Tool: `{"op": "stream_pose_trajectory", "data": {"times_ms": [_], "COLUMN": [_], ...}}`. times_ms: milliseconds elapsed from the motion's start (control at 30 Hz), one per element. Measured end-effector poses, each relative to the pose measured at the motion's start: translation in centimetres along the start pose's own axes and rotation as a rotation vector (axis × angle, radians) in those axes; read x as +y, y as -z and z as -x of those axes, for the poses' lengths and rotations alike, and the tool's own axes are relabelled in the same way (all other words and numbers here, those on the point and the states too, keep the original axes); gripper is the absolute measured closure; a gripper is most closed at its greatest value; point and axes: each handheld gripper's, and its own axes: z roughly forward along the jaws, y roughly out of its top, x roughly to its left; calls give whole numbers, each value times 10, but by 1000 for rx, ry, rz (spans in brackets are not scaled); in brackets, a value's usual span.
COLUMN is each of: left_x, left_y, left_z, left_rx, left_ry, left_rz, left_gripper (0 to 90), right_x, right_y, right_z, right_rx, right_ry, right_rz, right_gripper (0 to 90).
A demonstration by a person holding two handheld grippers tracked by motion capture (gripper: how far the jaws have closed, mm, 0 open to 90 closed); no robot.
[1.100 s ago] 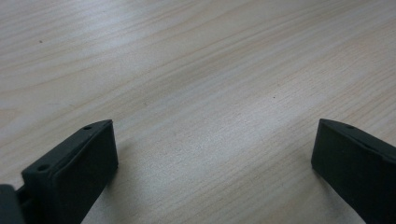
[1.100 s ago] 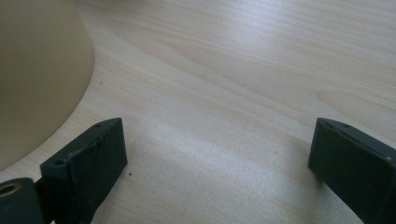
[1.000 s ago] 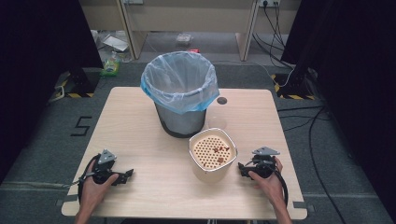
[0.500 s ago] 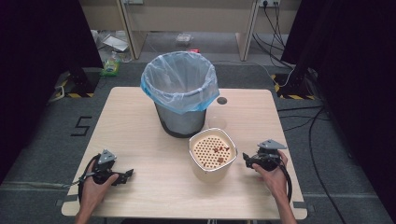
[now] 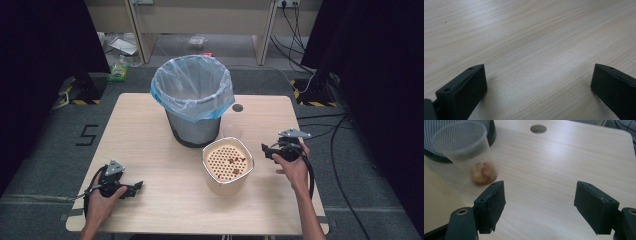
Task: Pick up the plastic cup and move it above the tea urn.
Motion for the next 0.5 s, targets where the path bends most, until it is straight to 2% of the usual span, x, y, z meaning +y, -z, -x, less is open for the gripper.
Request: {"op": "stream_pose_trajectory", "data": {"times_ms": [33, 67, 200, 500], "left_x": [0, 0, 0, 0], "left_y": [0, 0, 0, 0], "left_z": [0, 0, 0, 0], "left_rx": [0, 0, 0, 0], "left_ry": [0, 0, 2, 0], "left_rz": [0, -1, 0, -1], "left_gripper": [0, 0, 0, 0], "right_x": [8, 8, 28, 51], "right_y": [-3, -3, -8, -18], "right_z": [-2, -2, -9, -22], "right_rx": [10, 10, 34, 68], "right_ry": [5, 5, 16, 57], "right_rz": [1, 1, 3, -7], "right_gripper": [266, 266, 295, 384]}}
